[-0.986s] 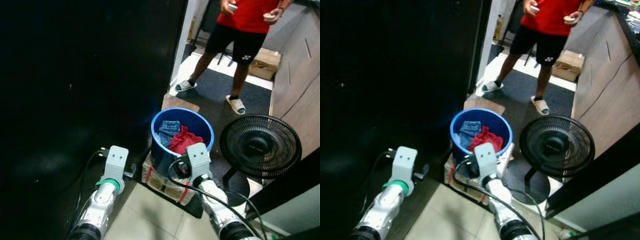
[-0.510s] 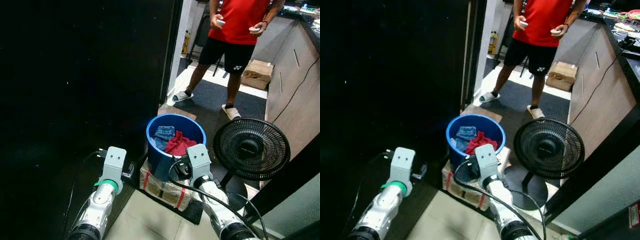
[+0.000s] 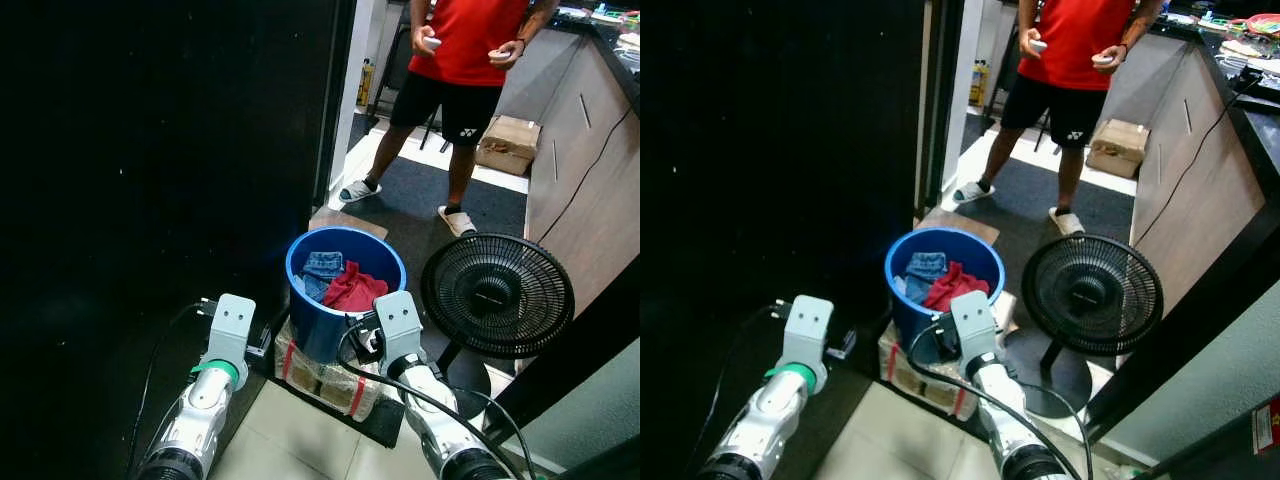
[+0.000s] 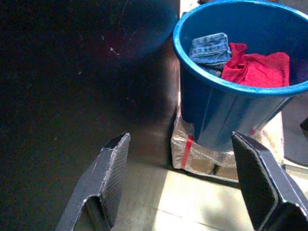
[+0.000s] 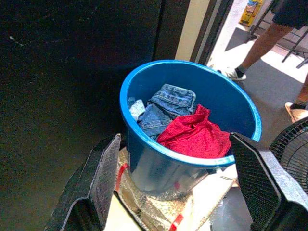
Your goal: Clothes washing
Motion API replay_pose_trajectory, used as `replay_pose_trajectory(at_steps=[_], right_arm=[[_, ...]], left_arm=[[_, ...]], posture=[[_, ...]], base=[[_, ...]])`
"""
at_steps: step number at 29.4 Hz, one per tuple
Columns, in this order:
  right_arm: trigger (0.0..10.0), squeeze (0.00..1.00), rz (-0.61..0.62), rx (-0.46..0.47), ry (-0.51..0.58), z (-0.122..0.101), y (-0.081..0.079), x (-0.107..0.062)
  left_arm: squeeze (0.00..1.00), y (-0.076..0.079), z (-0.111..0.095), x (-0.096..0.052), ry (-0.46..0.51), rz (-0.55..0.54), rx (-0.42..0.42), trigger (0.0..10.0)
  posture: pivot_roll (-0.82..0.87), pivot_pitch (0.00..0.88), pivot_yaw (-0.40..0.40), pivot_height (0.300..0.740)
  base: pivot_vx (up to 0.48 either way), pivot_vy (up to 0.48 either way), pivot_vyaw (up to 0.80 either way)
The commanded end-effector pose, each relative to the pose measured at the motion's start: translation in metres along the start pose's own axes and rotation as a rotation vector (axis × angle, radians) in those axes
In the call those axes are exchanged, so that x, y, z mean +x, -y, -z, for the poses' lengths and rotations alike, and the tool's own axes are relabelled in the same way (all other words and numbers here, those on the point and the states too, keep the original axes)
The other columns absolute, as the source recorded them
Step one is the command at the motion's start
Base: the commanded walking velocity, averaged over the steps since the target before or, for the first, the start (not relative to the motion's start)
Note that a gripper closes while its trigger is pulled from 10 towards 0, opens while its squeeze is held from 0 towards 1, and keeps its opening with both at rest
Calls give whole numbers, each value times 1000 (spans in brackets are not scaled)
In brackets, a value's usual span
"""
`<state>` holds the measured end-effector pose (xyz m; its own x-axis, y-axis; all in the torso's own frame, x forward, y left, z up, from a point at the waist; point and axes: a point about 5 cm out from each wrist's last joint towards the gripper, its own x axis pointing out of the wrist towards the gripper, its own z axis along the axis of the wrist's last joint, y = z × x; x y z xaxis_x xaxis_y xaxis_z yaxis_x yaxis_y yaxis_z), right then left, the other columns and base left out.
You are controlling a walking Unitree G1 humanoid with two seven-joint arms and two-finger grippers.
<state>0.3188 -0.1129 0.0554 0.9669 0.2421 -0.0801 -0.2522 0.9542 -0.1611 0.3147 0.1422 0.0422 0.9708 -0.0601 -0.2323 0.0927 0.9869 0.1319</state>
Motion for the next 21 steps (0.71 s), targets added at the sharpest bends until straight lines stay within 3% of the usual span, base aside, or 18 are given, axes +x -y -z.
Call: replay_pose_trajectory(at_steps=[1, 17, 21], right_arm=[[10000, 0, 19, 24, -20, 5, 3, -3], [10000, 0, 21, 30, -22, 5, 4, -3], [10000, 0, 15, 11, -14, 3, 2, -2]], left_arm=[[0, 3, 5, -1, -19, 14, 5, 10000], [0, 5, 2, 1, -14, 13, 4, 10000], [0, 6, 1, 1, -2, 19, 12, 10000]], posture=[[75, 5, -18, 740], [73, 5, -17, 740], [77, 7, -17, 740]], base=[[0, 0, -800], [0, 0, -800], [316, 0, 0]])
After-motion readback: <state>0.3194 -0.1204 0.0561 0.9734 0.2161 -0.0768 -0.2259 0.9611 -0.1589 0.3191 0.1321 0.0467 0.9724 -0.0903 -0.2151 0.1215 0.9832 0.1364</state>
